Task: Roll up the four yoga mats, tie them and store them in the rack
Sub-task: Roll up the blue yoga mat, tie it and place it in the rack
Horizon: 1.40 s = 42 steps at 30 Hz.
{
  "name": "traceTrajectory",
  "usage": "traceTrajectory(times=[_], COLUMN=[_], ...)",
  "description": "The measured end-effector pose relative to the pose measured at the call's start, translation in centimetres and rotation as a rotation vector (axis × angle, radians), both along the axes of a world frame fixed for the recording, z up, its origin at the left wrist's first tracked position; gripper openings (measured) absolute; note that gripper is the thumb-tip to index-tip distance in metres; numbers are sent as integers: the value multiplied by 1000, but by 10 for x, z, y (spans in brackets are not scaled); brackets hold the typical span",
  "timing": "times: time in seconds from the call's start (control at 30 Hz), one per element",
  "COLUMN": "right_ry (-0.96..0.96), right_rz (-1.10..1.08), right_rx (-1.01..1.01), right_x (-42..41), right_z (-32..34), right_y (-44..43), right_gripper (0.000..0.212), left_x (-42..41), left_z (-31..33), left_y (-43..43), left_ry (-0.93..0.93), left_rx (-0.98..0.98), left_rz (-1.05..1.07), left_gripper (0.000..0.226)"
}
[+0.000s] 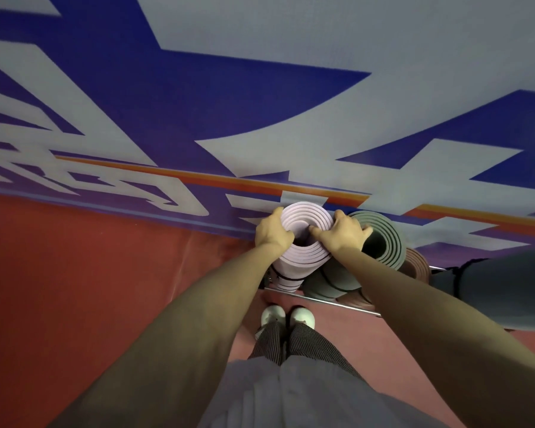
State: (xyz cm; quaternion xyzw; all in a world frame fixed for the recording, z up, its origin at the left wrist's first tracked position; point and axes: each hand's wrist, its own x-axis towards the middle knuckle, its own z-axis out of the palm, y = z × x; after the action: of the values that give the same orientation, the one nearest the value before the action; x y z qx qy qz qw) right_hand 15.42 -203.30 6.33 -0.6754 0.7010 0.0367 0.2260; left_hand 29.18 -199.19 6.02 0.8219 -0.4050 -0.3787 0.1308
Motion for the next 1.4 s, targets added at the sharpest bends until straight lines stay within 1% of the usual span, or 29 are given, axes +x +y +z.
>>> traceTrajectory(times=[0.03,0.1,0.17,0.27,0.33,0.43,0.5,0.53,0.6,0.63,0.77,0.9,1.0,1.07,1.17,1.23,1.3,1.37,1.4], right_ry=[-4,55,158,310,392,408,383,377,380,390,409,294,202,179,176,173,154,149,150], right_rz=[34,156,262,331,384,533,625,633,638,648,643,532,389,324,338,343,324,299,298], right_rx=[6,37,90,138,136,79,74,102,184,209,260,355,369,390,431,421,401,397,407], right_x=[-2,-4,-1,6,10,17,23,26,30,31,39,43,43,42,40,40,40,41,40], right_z=[2,6,8,4,-2,-12,-19,-22,-29,-32,-41,-61,-81,-92,-110,-119,-123,-123,-122], right_y=[2,4,6,9,12,14,8,5,-3,-5,-13,-9,-9,-11,-4,-4,-8,-13,-14], right_gripper=[55,54,56,54,58,64,56,50,43,41,40,37,34,33,35,33,31,36,38], left_x=[1,3,2,-3,-5,-1,4,5,9,11,11,6,9,9,10,13,16,17,16], left_z=[-1,-7,-16,-27,-33,-44,-51,-54,-62,-66,-79,-95,-112,-124,-144,-153,-158,-157,-157], left_y=[3,11,17,20,18,13,11,11,13,14,16,17,6,2,9,8,5,4,6], left_ry=[-8,-13,1,26,39,58,65,66,79,93,128,-10,-20,-6,17,21,30,33,39], left_rx=[-5,-11,-7,8,18,55,82,103,127,130,122,214,222,244,261,249,218,208,214], left_rz=[-25,-66,-87,-88,-89,-120,-186,-233,-302,-304,-159,-143,-165,-175,-189,-193,-191,-178,-176], left_gripper=[50,50,49,44,44,47,47,47,51,53,54,41,41,44,63,69,65,60,62])
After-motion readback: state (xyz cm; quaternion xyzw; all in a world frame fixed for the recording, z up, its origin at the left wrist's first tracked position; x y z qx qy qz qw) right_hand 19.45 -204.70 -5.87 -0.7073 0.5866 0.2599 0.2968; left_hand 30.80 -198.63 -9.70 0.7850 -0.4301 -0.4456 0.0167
